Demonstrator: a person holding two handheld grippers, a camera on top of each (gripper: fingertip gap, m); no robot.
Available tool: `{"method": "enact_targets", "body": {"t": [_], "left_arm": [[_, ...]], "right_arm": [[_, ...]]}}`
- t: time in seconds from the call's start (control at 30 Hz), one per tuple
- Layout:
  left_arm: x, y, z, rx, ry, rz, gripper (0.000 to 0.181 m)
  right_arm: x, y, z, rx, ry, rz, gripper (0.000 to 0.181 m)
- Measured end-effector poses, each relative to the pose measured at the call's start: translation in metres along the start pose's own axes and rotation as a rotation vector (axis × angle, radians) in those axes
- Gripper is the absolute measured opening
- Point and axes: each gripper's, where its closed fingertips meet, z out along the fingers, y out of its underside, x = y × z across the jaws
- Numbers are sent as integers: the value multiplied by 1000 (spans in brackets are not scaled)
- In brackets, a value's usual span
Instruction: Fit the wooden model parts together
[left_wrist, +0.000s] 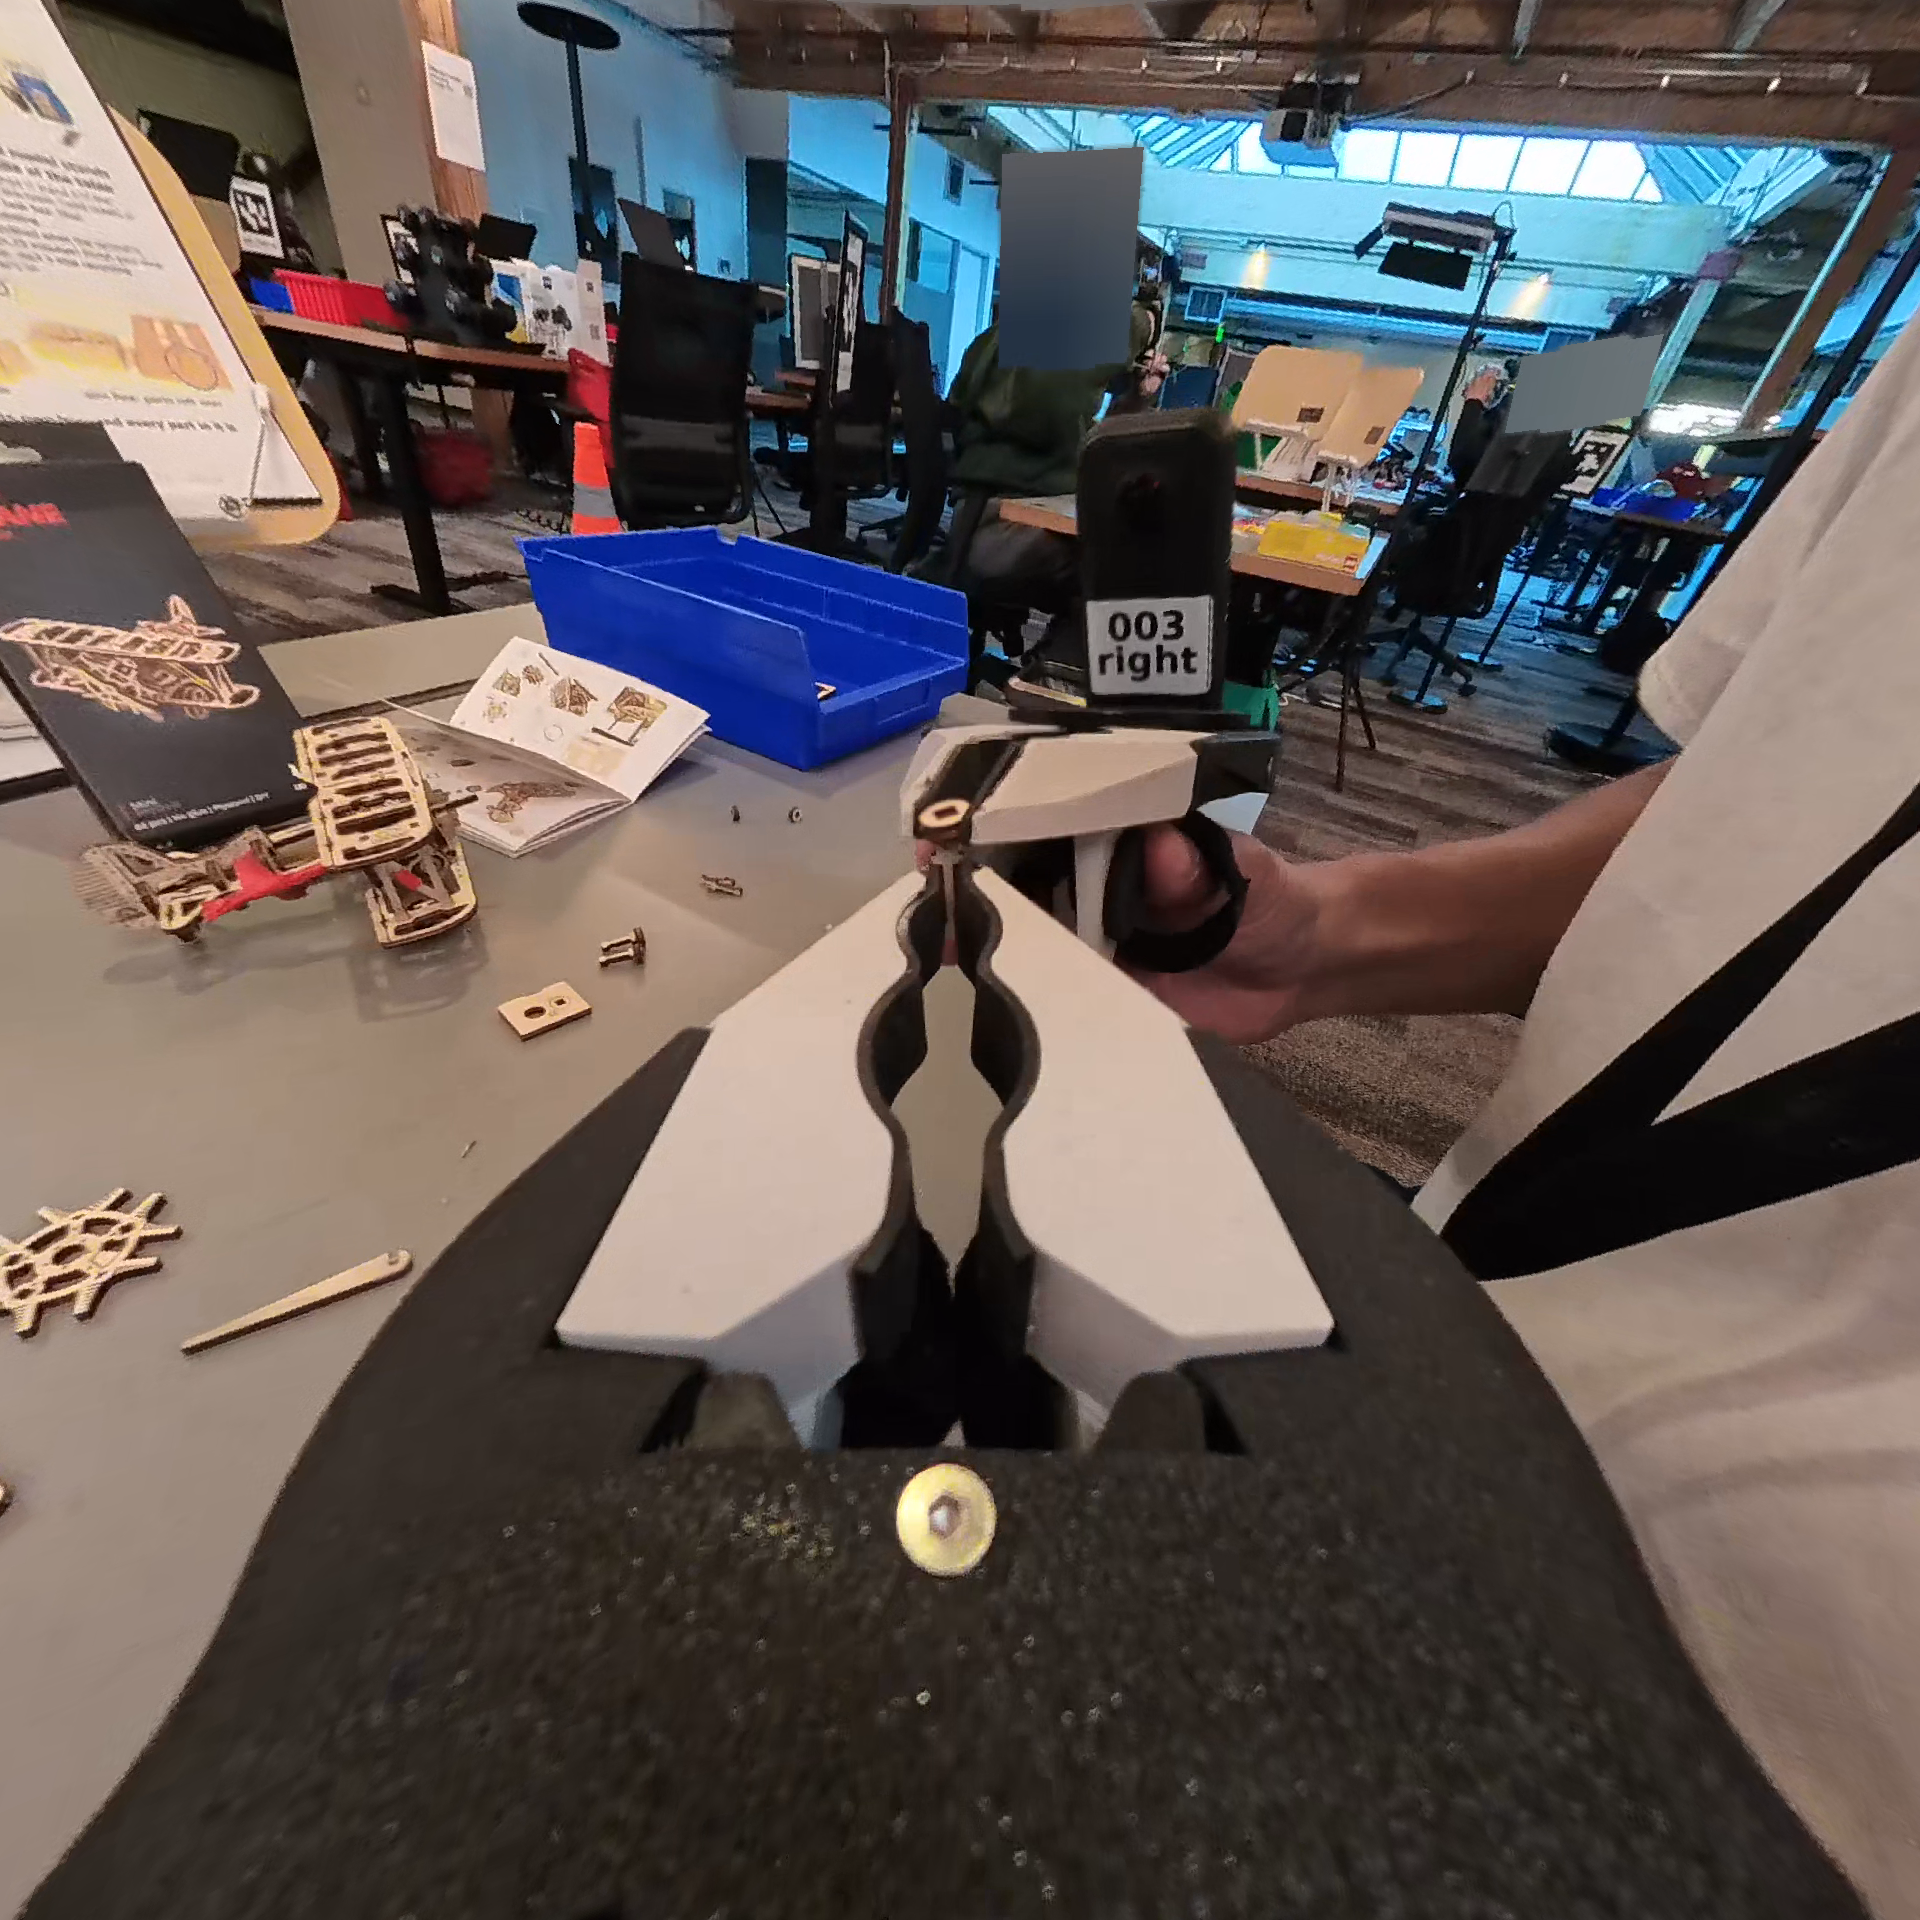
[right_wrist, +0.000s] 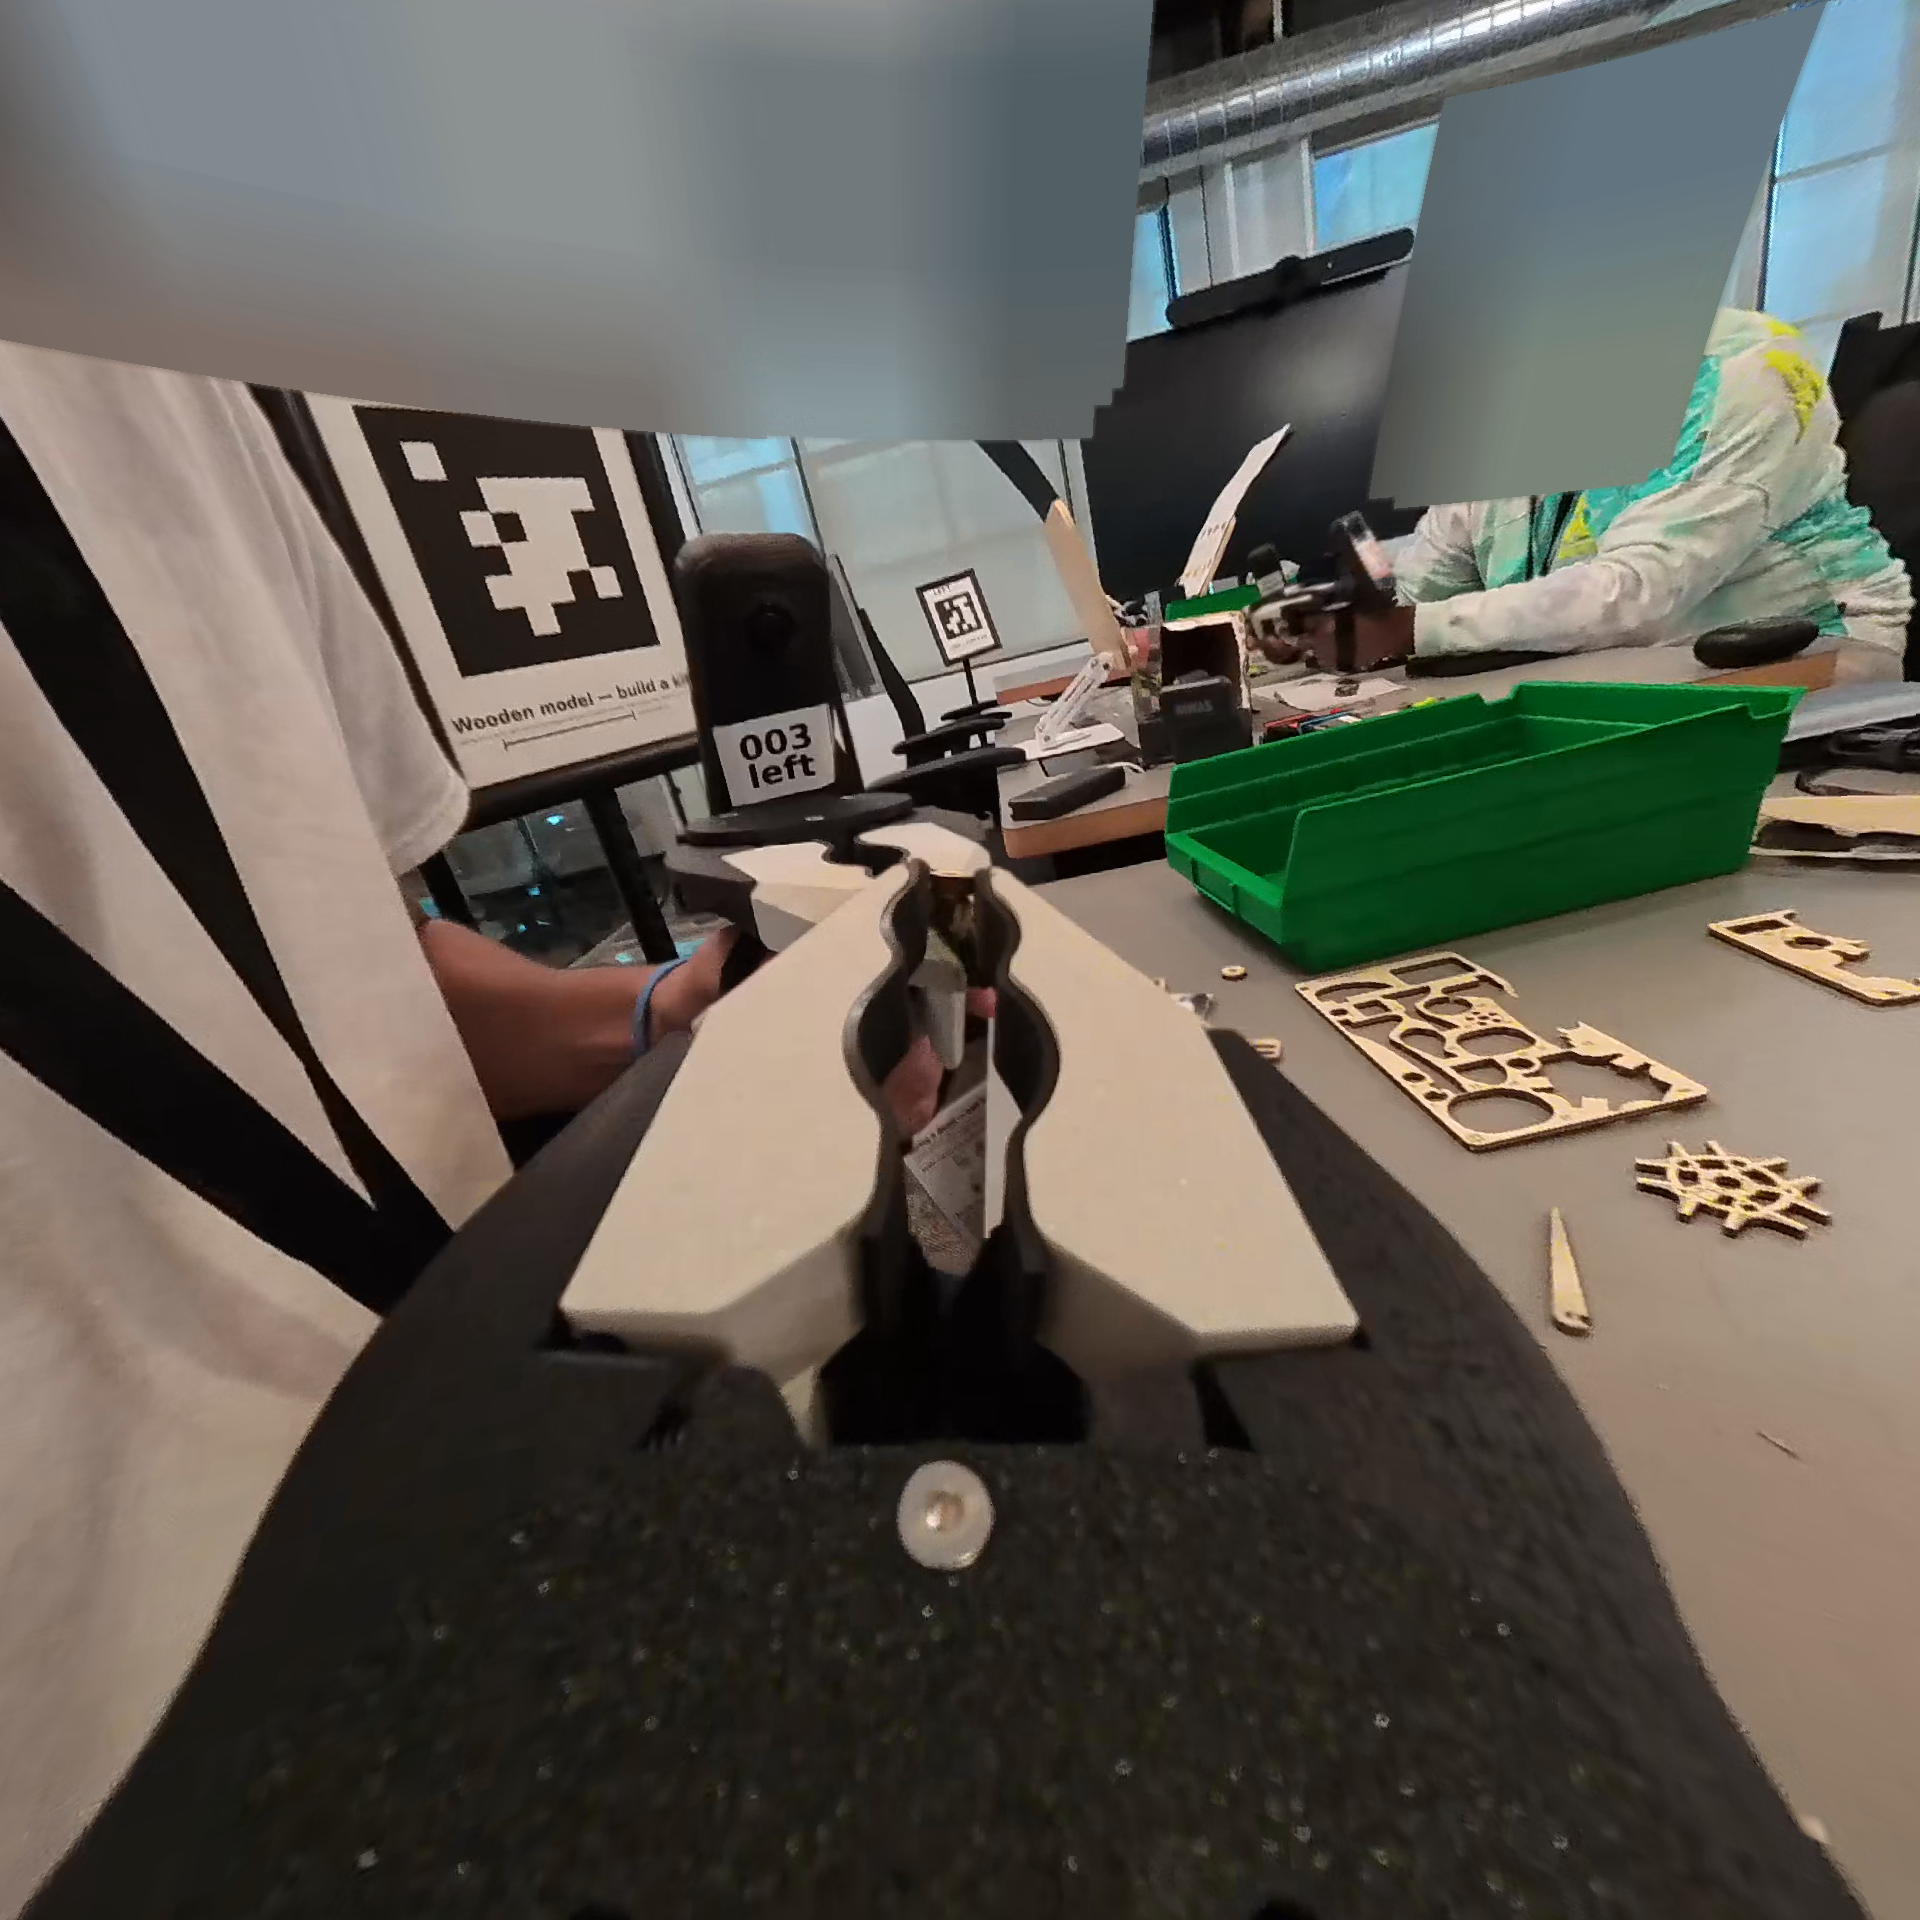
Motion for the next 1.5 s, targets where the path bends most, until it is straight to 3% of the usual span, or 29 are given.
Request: {"method": "enact_targets", "body": {"t": [0.2,0.47,1.0,1.5], "left_arm": [[4,-10,-4,49,2,6,0],[1,-12,-6,45,-84,128,0],[-5,-7,-4,19,-117,116,0],[-4,-4,0,9,-100,108,0]], "right_arm": [[-7,-10,2,100,-39,65,7],[-5,-10,5,107,-1,1,6],[2,-5,3,27,90,-70,8],[2,-3,-2,-18,87,-118,9]]}}
